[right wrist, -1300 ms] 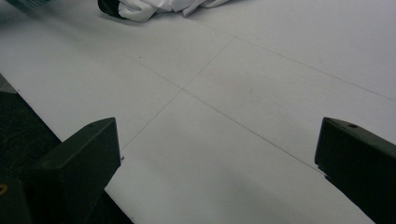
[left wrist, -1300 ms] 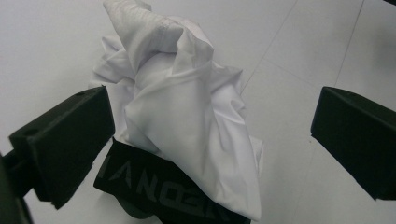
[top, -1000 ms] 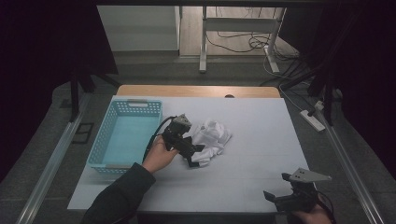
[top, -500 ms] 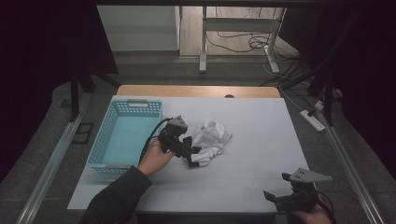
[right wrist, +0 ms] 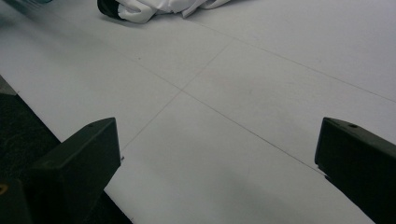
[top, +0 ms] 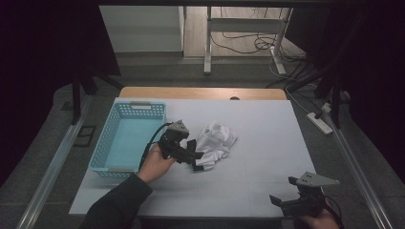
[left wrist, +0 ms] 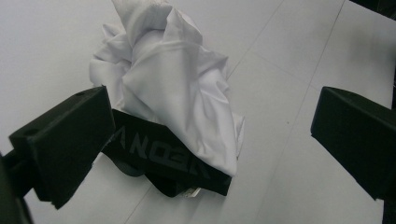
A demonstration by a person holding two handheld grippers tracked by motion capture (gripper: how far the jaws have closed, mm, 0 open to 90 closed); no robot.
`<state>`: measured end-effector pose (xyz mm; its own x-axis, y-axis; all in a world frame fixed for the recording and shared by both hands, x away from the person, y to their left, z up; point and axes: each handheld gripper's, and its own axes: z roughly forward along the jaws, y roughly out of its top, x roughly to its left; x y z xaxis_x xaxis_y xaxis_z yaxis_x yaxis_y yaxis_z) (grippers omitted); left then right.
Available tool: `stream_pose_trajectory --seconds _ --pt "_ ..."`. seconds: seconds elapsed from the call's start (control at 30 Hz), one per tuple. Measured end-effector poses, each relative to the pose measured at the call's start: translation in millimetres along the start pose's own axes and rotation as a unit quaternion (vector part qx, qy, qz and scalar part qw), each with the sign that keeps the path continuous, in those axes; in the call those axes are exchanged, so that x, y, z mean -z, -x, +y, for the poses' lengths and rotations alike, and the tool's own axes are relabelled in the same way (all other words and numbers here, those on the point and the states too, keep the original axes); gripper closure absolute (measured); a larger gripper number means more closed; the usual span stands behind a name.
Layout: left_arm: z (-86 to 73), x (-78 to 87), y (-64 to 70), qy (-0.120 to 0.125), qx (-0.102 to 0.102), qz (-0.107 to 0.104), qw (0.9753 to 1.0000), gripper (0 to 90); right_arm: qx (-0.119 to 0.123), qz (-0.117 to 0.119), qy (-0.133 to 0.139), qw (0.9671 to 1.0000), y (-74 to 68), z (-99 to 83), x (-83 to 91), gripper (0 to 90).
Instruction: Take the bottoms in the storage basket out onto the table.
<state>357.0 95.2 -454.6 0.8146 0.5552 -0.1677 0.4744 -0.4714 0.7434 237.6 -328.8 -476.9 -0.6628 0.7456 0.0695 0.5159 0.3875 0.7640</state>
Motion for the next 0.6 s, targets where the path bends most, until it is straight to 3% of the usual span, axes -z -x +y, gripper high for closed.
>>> stream_pose_trajectory --seconds 0.6 --pt "-9.9 16.2 2.7 0.02 0.014 -0.008 0.9997 0.0 0.0 0.0 0.0 1.0 0.0 0.0 0.0 0.4"
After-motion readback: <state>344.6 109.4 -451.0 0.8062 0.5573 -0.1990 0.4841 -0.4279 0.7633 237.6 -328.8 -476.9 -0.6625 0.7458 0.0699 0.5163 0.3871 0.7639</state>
